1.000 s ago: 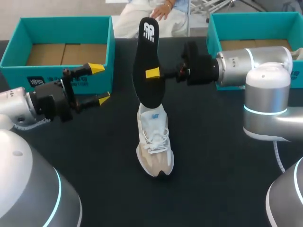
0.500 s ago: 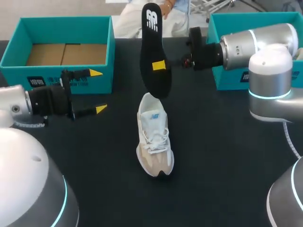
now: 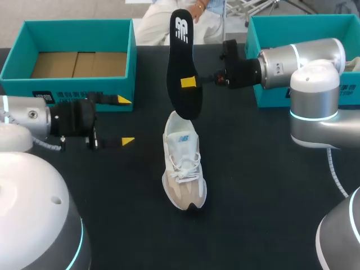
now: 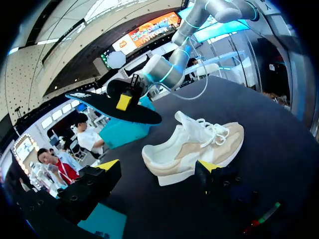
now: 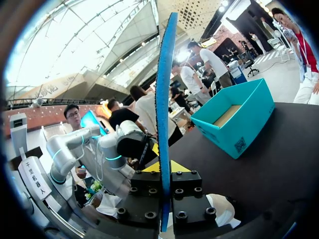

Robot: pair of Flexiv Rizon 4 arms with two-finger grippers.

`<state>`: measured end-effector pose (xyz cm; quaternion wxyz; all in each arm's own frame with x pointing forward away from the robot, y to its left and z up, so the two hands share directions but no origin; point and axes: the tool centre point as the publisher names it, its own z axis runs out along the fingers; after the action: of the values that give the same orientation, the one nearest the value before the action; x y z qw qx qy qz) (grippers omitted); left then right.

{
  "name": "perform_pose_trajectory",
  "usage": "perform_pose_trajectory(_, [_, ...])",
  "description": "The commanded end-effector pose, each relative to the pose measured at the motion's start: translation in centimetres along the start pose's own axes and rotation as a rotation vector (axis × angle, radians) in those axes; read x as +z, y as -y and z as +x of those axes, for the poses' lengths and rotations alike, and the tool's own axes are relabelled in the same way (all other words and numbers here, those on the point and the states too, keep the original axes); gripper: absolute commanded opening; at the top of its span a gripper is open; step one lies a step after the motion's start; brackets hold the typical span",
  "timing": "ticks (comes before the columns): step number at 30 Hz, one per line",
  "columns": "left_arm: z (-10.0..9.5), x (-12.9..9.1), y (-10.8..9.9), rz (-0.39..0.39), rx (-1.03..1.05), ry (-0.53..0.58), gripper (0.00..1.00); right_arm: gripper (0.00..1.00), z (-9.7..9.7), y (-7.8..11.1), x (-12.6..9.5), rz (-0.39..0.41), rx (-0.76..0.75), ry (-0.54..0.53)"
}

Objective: Take the shoe out of the shoebox, open the shoe tongue, remove and reinsert the insole, then place the shoe into the shoebox

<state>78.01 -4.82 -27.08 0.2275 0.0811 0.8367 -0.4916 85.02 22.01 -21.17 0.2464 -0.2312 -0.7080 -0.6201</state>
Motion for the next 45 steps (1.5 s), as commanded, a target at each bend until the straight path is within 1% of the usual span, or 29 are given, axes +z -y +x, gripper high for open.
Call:
perform_pose_trajectory(1, [0.1, 2.0, -0.8, -0.022, -0.009, -0.137, 1.0, 0.0, 0.1, 0.0, 0.1, 0.001, 0.001, 0.004])
perform_pose_trajectory(4, [0.6, 2.7, -1.6, -0.039, 0.0, -0.146, 1.0, 0.0, 0.1, 0.0, 0.1, 0.001, 0.001, 0.004])
perform_pose_trajectory(7, [1.1, 3.2, -2.2, -0.041, 0.0, -0.15, 1.0, 0.0, 0.1, 0.0, 0.1, 0.001, 0.001, 0.004])
perform_pose_trajectory(8, [1.2, 3.5, -2.5, -0.04, -0.004, -0.15, 1.0, 0.0, -0.3, 0.3, 0.2, -0.001, -0.002, 0.01])
perform_pose_trajectory(10, [1.5, 3.9, -2.9, -0.04, 0.001, -0.144, 1.0, 0.0, -0.8, 0.6, 0.4, 0.037, -0.03, 0.032])
perform_pose_trajectory(11, [1.6, 4.1, -3.1, -0.034, -0.003, -0.14, 1.0, 0.0, -1.1, 0.7, 0.6, 0.043, -0.047, 0.037])
perform_pose_trajectory(12, [1.7, 4.4, -3.3, -0.03, -0.005, -0.142, 1.0, 0.0, -1.4, 1.0, 0.7, 0.03, -0.055, 0.032])
perform_pose_trajectory(14, [2.0, 5.0, -3.8, -0.031, -0.009, -0.15, 1.0, 0.0, -1.8, 1.3, 1.0, 0.046, -0.045, 0.041])
perform_pose_trajectory(17, [2.2, 6.0, -4.2, -0.022, -0.002, -0.144, 1.0, 0.0, -2.3, 1.8, 1.4, 0.033, -0.062, 0.03])
perform_pose_trajectory(20, [2.2, 7.2, -4.5, -0.018, 0.011, -0.141, 1.0, 0.0, -2.8, 2.1, 1.6, 0.046, -0.063, 0.033])
perform_pose_trajectory(25, [2.2, 8.6, -4.6, -0.017, 0.0, -0.128, 1.0, 0.0, -3.3, 2.7, 1.9, 0.038, -0.069, 0.033])
perform_pose_trajectory(31, [2.0, 9.9, -4.7, -0.022, -0.018, -0.123, 1.0, 0.0, -3.6, 4.4, 1.8, 0.031, -0.033, 0.039])
perform_pose_trajectory(34, [1.7, 10.3, -4.3, -0.02, -0.026, -0.127, 1.0, 0.0, -3.6, 4.5, 1.7, 0.027, -0.034, 0.045])
perform_pose_trajectory(36, [1.6, 10.4, -4.2, -0.033, -0.038, -0.137, 1.0, 0.0, -3.5, 4.4, 1.7, 0.023, -0.036, 0.03])
perform_pose_trajectory(38, [1.6, 10.5, -4.0, -0.052, -0.047, -0.12, 1.0, 0.0, -3.5, 4.3, 1.8, 0.034, -0.047, 0.038])
perform_pose_trajectory(45, [1.6, 10.5, -4.0, -0.052, -0.047, -0.12, 1.0, 0.0, -3.5, 4.3, 1.8, 0.034, -0.047, 0.038])
